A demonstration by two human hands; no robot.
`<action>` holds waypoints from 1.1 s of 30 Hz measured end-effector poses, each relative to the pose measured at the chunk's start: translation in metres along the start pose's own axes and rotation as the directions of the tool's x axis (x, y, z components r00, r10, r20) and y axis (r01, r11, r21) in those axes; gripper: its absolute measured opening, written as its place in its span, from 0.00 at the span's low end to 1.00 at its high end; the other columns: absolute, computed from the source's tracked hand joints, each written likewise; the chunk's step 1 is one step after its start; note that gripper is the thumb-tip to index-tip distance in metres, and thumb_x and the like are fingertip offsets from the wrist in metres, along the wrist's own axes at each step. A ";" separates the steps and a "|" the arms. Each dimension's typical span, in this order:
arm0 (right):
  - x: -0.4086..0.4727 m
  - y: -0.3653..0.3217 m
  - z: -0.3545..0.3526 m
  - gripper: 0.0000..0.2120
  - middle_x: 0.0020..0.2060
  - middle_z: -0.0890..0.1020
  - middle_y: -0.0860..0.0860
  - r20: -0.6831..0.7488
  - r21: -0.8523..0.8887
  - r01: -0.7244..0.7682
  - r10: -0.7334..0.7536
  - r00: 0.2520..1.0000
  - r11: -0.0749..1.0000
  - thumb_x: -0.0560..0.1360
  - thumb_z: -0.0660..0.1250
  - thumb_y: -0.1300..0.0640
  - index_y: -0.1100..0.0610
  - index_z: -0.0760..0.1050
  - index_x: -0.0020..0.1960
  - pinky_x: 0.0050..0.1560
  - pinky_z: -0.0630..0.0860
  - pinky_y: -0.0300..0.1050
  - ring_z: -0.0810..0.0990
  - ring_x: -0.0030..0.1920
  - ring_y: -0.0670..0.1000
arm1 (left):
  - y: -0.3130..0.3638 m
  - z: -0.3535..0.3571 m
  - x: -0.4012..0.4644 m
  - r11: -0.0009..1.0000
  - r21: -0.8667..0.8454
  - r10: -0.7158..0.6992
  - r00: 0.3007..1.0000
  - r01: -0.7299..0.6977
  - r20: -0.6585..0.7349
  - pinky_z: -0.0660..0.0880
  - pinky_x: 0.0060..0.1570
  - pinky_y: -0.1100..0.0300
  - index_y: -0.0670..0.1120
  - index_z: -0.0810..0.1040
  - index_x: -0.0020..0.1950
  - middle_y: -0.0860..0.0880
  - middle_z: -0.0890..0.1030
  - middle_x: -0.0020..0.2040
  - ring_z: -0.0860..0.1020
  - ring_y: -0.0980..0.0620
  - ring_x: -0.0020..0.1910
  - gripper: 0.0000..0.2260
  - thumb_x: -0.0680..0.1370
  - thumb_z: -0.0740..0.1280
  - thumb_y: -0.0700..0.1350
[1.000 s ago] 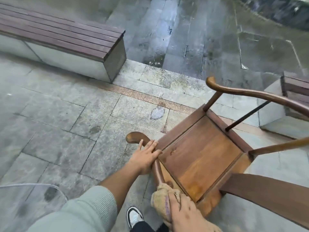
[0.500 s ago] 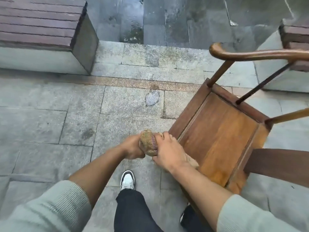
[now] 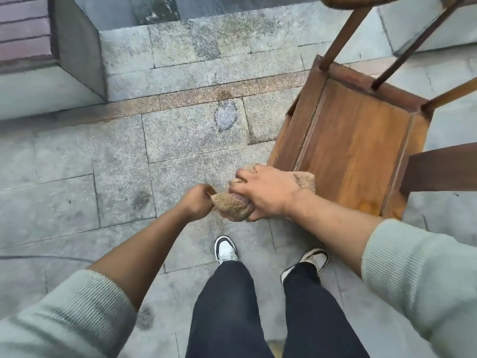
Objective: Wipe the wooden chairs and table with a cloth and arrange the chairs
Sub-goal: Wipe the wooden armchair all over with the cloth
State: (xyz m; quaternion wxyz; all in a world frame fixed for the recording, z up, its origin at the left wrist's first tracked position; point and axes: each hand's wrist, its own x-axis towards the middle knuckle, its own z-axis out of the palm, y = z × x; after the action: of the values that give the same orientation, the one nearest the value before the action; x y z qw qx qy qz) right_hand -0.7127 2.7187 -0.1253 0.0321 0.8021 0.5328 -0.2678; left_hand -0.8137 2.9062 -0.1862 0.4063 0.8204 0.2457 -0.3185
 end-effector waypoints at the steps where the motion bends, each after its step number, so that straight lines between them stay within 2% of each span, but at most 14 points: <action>1: 0.004 -0.004 0.000 0.32 0.55 0.74 0.48 -0.019 0.045 0.025 -0.025 1.000 0.999 0.66 0.74 0.30 0.44 0.71 0.64 0.48 0.76 0.49 0.74 0.50 0.52 | -0.009 -0.005 -0.001 0.999 -0.032 -0.034 0.999 0.034 -0.013 0.73 0.38 0.56 0.46 0.80 0.45 0.40 0.84 0.43 0.79 0.43 0.40 0.03 0.73 0.70 0.40; 3: 0.009 -0.009 0.002 0.25 0.51 0.75 0.47 -0.082 0.200 0.020 -0.004 0.997 0.980 0.69 0.72 0.30 0.45 0.74 0.58 0.42 0.70 0.44 0.76 0.46 0.50 | -0.017 -0.013 -0.003 0.996 -0.061 -0.062 0.998 0.061 -0.028 0.77 0.41 0.49 0.45 0.80 0.43 0.37 0.84 0.44 0.81 0.40 0.40 0.05 0.70 0.73 0.44; 5: 0.017 -0.005 -0.001 0.16 0.47 0.76 0.46 -0.155 0.405 -0.044 0.116 0.981 0.913 0.73 0.73 0.36 0.44 0.75 0.53 0.39 0.64 0.42 0.78 0.45 0.50 | -0.015 -0.022 -0.002 0.993 -0.104 -0.055 0.997 0.048 -0.062 0.80 0.43 0.43 0.46 0.79 0.42 0.40 0.85 0.41 0.83 0.41 0.40 0.08 0.69 0.72 0.49; 6: 0.013 0.002 -0.001 0.13 0.46 0.76 0.46 -0.171 0.490 -0.094 0.201 0.964 0.867 0.74 0.74 0.40 0.44 0.74 0.52 0.40 0.65 0.42 0.77 0.45 0.51 | -0.004 -0.020 0.003 0.992 -0.128 -0.032 0.996 0.021 -0.087 0.80 0.42 0.42 0.47 0.80 0.42 0.43 0.85 0.39 0.84 0.43 0.38 0.06 0.72 0.70 0.49; 9: 0.005 0.012 0.000 0.17 0.50 0.77 0.47 -0.159 0.696 -0.198 0.417 0.895 0.691 0.75 0.76 0.49 0.46 0.76 0.61 0.46 0.74 0.48 0.78 0.49 0.52 | 0.025 -0.012 0.011 0.987 -0.153 0.029 0.990 -0.049 -0.135 0.81 0.44 0.43 0.47 0.81 0.42 0.46 0.85 0.38 0.84 0.45 0.37 0.08 0.78 0.64 0.39; 12: -0.021 0.035 0.007 0.22 0.54 0.80 0.51 -0.120 0.851 -0.254 0.641 0.758 0.460 0.73 0.79 0.52 0.51 0.78 0.64 0.54 0.78 0.51 0.80 0.53 0.54 | 0.072 0.001 0.018 0.985 -0.121 0.108 0.987 -0.123 -0.121 0.78 0.41 0.52 0.48 0.80 0.44 0.46 0.85 0.38 0.84 0.47 0.39 0.12 0.77 0.62 0.33; 15: -0.062 0.069 0.029 0.21 0.52 0.82 0.52 -0.007 0.894 -0.342 0.773 0.634 0.289 0.71 0.80 0.50 0.52 0.80 0.61 0.53 0.77 0.47 0.80 0.53 0.54 | 0.121 0.013 0.030 0.981 0.003 0.193 0.976 -0.194 -0.101 0.78 0.44 0.53 0.50 0.80 0.47 0.50 0.86 0.42 0.84 0.51 0.43 0.10 0.77 0.63 0.36; 18: -0.107 0.122 0.054 0.17 0.52 0.81 0.52 0.094 0.878 -0.439 0.833 0.546 0.188 0.73 0.78 0.51 0.51 0.79 0.59 0.55 0.77 0.48 0.80 0.54 0.55 | 0.173 0.031 0.056 0.961 0.124 0.258 0.963 -0.248 -0.078 0.75 0.49 0.56 0.47 0.80 0.55 0.48 0.84 0.52 0.81 0.50 0.51 0.08 0.79 0.63 0.40; 20: -0.127 0.159 0.066 0.17 0.53 0.82 0.51 0.123 0.889 -0.444 0.879 0.461 0.108 0.74 0.78 0.52 0.51 0.79 0.60 0.54 0.76 0.47 0.81 0.53 0.54 | 0.205 0.044 0.076 0.938 0.201 0.301 0.951 -0.281 -0.073 0.71 0.49 0.58 0.47 0.79 0.60 0.48 0.82 0.56 0.78 0.49 0.54 0.10 0.80 0.63 0.43; 23: -0.148 0.213 0.089 0.15 0.53 0.84 0.51 0.142 0.929 -0.371 0.934 0.329 -0.010 0.74 0.77 0.54 0.53 0.79 0.59 0.55 0.78 0.48 0.82 0.54 0.54 | 0.246 0.073 0.110 0.914 0.284 0.330 0.938 -0.291 -0.102 0.68 0.50 0.59 0.46 0.77 0.64 0.47 0.80 0.61 0.78 0.48 0.59 0.13 0.80 0.63 0.45; 27: -0.168 0.276 0.115 0.18 0.56 0.81 0.54 0.137 0.950 -0.302 0.976 0.167 -0.081 0.76 0.76 0.50 0.56 0.77 0.61 0.59 0.76 0.51 0.79 0.57 0.56 | 0.293 0.114 0.155 0.913 0.316 0.312 0.941 -0.259 -0.130 0.70 0.58 0.55 0.44 0.73 0.69 0.43 0.76 0.66 0.76 0.43 0.60 0.17 0.81 0.61 0.46; 30: -0.183 0.315 0.135 0.23 0.59 0.78 0.53 0.115 0.931 -0.356 0.990 0.081 -0.079 0.77 0.73 0.44 0.55 0.75 0.65 0.58 0.75 0.52 0.78 0.59 0.57 | 0.313 0.144 0.180 0.918 0.344 0.256 0.957 -0.197 -0.138 0.70 0.64 0.52 0.42 0.69 0.72 0.41 0.72 0.68 0.74 0.40 0.62 0.19 0.82 0.61 0.47; 33: -0.185 0.345 0.149 0.27 0.63 0.76 0.50 0.065 0.912 -0.406 0.998 0.001 -0.059 0.78 0.71 0.41 0.53 0.72 0.71 0.58 0.76 0.53 0.79 0.59 0.57 | 0.310 0.159 0.194 0.869 0.467 0.246 0.962 -0.164 -0.121 0.66 0.69 0.48 0.41 0.66 0.73 0.40 0.69 0.70 0.69 0.39 0.68 0.22 0.82 0.60 0.50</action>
State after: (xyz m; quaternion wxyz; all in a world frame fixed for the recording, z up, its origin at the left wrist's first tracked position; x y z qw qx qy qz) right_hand -0.5249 2.3649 -0.2477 -0.3390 0.8985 -0.2728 -0.0583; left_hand -0.5285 2.6332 -0.2429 0.2122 0.9387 0.1110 -0.2478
